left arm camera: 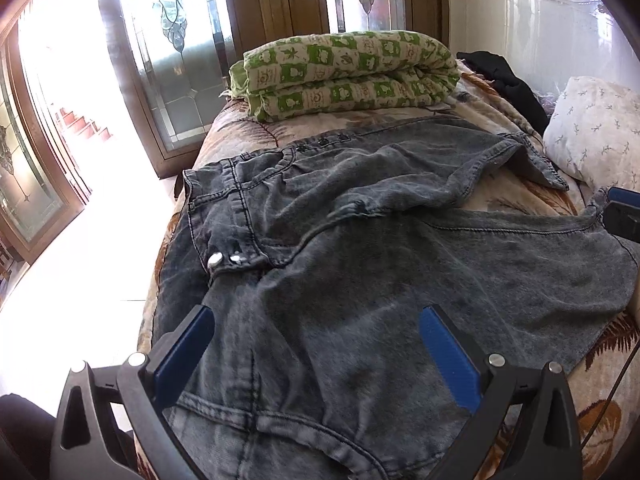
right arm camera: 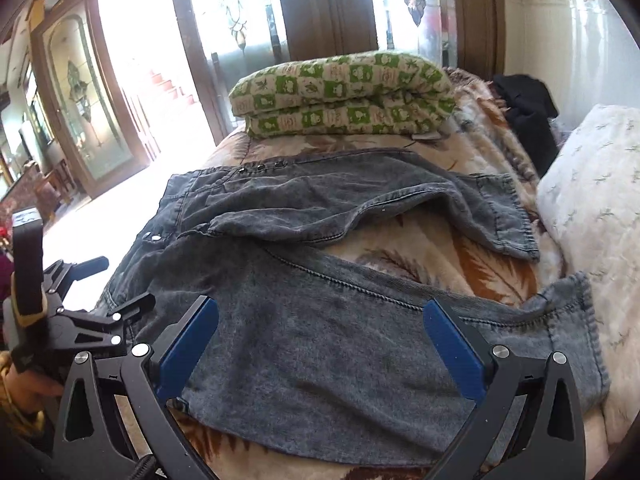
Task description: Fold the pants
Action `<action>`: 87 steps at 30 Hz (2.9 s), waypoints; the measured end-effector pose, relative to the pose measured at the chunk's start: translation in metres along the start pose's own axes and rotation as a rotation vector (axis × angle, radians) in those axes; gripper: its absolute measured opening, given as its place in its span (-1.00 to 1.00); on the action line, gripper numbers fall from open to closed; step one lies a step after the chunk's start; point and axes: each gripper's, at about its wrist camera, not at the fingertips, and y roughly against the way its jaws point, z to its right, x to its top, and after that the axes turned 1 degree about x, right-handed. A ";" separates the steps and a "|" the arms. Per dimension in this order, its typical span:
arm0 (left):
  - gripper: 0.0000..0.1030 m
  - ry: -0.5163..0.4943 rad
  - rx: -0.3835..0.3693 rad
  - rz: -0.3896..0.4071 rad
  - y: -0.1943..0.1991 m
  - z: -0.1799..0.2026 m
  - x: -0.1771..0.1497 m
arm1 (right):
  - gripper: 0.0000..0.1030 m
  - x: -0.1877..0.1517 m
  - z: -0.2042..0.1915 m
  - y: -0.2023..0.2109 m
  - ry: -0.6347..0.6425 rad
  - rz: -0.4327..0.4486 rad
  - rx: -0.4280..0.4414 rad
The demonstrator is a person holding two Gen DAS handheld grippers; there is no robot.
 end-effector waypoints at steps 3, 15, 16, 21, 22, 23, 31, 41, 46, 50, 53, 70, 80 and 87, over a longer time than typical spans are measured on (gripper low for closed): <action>1.00 -0.001 -0.011 -0.029 -0.014 -0.013 0.011 | 1.00 0.012 0.005 -0.012 0.005 -0.019 0.005; 1.00 0.074 0.006 -0.102 -0.079 -0.078 0.065 | 1.00 0.083 0.027 -0.082 0.025 -0.059 0.007; 1.00 0.076 0.002 -0.105 -0.084 -0.082 0.070 | 1.00 0.089 0.031 -0.089 0.015 -0.064 0.009; 1.00 0.086 -0.065 -0.131 -0.111 -0.099 0.088 | 1.00 0.119 0.049 -0.135 0.003 -0.137 0.032; 1.00 0.087 -0.078 -0.132 -0.116 -0.102 0.091 | 1.00 0.124 0.053 -0.147 0.016 -0.161 0.029; 1.00 0.085 -0.080 -0.132 -0.120 -0.105 0.095 | 1.00 0.127 0.056 -0.153 0.027 -0.176 0.027; 1.00 0.079 -0.056 -0.160 -0.165 -0.129 0.119 | 1.00 0.151 0.079 -0.196 0.070 -0.201 0.013; 1.00 0.127 -0.127 -0.206 -0.204 -0.141 0.118 | 1.00 0.164 0.084 -0.242 0.292 -0.231 -0.064; 1.00 0.136 -0.139 -0.206 -0.213 -0.141 0.120 | 1.00 0.174 0.083 -0.269 0.382 -0.273 -0.085; 0.73 0.086 -0.139 -0.193 -0.211 -0.131 0.124 | 0.88 0.178 0.081 -0.297 0.450 -0.336 -0.105; 0.45 0.066 -0.154 -0.189 -0.209 -0.127 0.128 | 0.64 0.177 0.082 -0.313 0.459 -0.367 -0.081; -0.69 0.032 -0.197 -0.101 -0.140 -0.120 0.143 | -0.82 0.169 0.049 -0.266 0.465 -0.280 0.015; -0.70 0.027 -0.264 -0.045 -0.089 -0.104 0.128 | -0.82 0.138 0.042 -0.192 0.449 -0.247 0.056; -0.70 0.009 -0.314 -0.007 -0.046 -0.100 0.106 | -0.82 0.105 0.039 -0.134 0.449 -0.209 0.116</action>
